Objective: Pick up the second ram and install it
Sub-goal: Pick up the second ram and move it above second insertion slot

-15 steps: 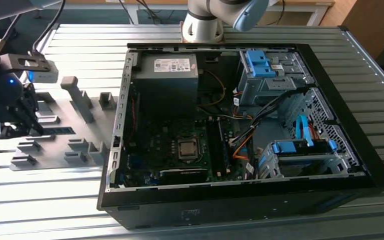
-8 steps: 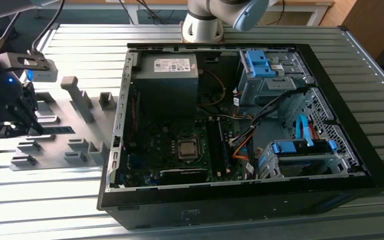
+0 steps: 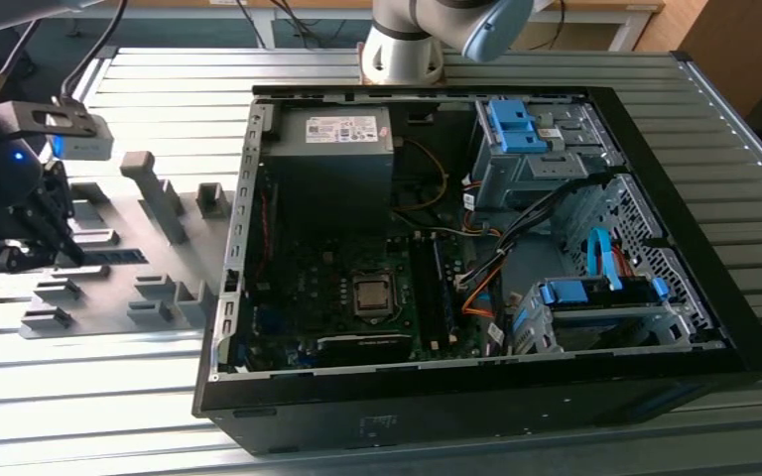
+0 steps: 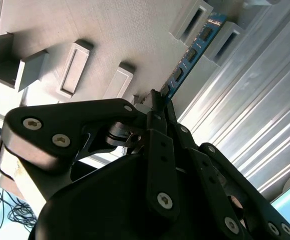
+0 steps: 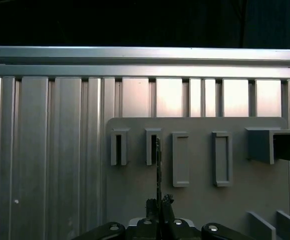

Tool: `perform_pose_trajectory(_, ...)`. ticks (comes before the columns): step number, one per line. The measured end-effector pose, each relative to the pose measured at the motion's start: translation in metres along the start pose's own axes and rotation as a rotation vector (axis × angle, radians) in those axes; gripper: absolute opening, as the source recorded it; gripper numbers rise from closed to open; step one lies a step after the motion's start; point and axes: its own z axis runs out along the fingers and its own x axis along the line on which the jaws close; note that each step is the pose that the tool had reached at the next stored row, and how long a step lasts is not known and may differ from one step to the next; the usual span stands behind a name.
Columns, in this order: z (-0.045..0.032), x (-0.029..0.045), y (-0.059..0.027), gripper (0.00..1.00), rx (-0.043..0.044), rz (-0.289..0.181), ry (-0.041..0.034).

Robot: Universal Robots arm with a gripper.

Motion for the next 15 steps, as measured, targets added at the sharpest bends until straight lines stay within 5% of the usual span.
perform_pose_trajectory(15, -0.0091, -0.0002, 0.0001, 0.14, -0.0001, 0.0, 0.0)
